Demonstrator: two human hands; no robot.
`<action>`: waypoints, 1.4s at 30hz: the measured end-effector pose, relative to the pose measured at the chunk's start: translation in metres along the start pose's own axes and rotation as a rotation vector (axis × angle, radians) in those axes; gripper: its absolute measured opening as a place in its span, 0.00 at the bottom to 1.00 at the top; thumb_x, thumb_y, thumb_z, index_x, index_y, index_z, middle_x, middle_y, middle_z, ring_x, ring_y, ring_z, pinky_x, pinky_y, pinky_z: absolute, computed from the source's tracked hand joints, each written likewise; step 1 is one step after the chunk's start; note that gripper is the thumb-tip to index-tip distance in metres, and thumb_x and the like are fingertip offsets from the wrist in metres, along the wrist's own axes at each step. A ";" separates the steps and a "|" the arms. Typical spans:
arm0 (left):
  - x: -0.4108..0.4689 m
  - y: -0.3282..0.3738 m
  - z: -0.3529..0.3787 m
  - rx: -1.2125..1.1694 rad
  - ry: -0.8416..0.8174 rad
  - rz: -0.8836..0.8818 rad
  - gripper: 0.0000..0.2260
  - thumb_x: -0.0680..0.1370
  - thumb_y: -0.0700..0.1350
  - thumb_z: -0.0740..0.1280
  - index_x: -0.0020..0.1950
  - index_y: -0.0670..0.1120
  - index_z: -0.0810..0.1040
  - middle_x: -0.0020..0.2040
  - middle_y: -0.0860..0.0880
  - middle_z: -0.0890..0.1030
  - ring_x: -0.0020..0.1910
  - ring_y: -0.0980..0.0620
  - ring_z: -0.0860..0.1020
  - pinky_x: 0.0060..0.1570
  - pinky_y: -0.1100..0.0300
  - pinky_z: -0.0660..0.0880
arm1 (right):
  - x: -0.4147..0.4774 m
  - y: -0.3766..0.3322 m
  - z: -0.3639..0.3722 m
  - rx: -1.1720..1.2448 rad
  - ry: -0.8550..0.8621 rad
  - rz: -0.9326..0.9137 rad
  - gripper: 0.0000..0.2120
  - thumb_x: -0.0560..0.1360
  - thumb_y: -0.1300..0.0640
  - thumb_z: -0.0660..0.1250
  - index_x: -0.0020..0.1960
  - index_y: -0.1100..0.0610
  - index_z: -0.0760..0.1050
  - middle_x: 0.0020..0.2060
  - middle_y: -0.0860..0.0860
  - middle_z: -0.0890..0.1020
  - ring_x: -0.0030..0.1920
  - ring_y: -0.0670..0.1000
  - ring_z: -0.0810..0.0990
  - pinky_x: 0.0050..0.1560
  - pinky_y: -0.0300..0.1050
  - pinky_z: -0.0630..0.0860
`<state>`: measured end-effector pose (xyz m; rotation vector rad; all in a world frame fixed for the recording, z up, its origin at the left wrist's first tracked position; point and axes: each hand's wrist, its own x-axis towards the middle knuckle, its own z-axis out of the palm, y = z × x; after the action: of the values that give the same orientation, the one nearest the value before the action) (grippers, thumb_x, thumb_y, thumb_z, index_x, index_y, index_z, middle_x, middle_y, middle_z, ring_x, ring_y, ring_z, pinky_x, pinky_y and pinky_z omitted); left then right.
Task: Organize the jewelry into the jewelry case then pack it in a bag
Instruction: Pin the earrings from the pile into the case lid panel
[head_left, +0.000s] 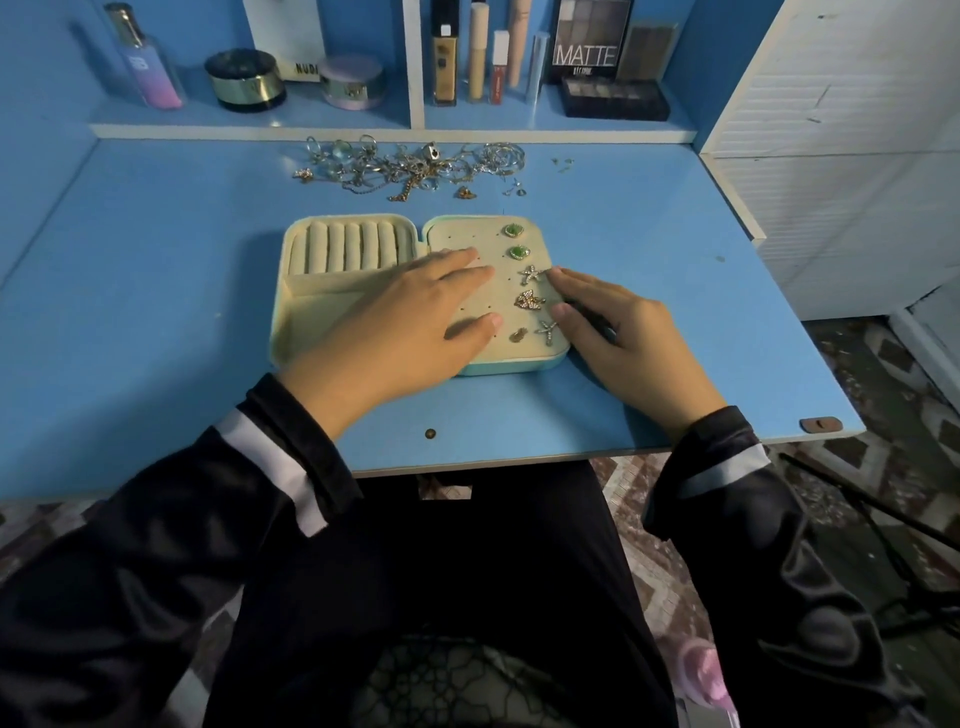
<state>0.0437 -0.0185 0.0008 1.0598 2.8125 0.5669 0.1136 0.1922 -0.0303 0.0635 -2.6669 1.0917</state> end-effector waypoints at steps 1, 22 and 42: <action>0.004 -0.002 -0.006 0.005 -0.041 0.000 0.25 0.82 0.57 0.59 0.78 0.52 0.64 0.79 0.55 0.59 0.77 0.54 0.58 0.73 0.61 0.52 | 0.002 0.000 -0.003 0.007 0.004 0.003 0.17 0.79 0.54 0.65 0.67 0.57 0.76 0.65 0.49 0.77 0.65 0.41 0.73 0.67 0.31 0.66; 0.148 -0.067 -0.028 -0.110 0.087 -0.033 0.10 0.79 0.43 0.66 0.59 0.48 0.83 0.46 0.52 0.80 0.44 0.51 0.78 0.48 0.60 0.73 | 0.130 0.046 -0.012 -0.128 0.046 0.114 0.08 0.77 0.56 0.67 0.52 0.59 0.81 0.45 0.52 0.82 0.42 0.49 0.77 0.41 0.27 0.68; 0.166 -0.086 -0.016 -0.099 0.111 0.010 0.04 0.76 0.43 0.72 0.49 0.49 0.85 0.46 0.51 0.79 0.42 0.52 0.76 0.40 0.65 0.68 | 0.171 0.085 -0.008 -0.222 0.235 0.049 0.07 0.74 0.65 0.67 0.50 0.65 0.80 0.44 0.55 0.76 0.38 0.50 0.72 0.41 0.25 0.65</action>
<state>-0.1382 0.0251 -0.0078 1.0555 2.8393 0.7804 -0.0619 0.2688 -0.0396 -0.1627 -2.5674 0.7572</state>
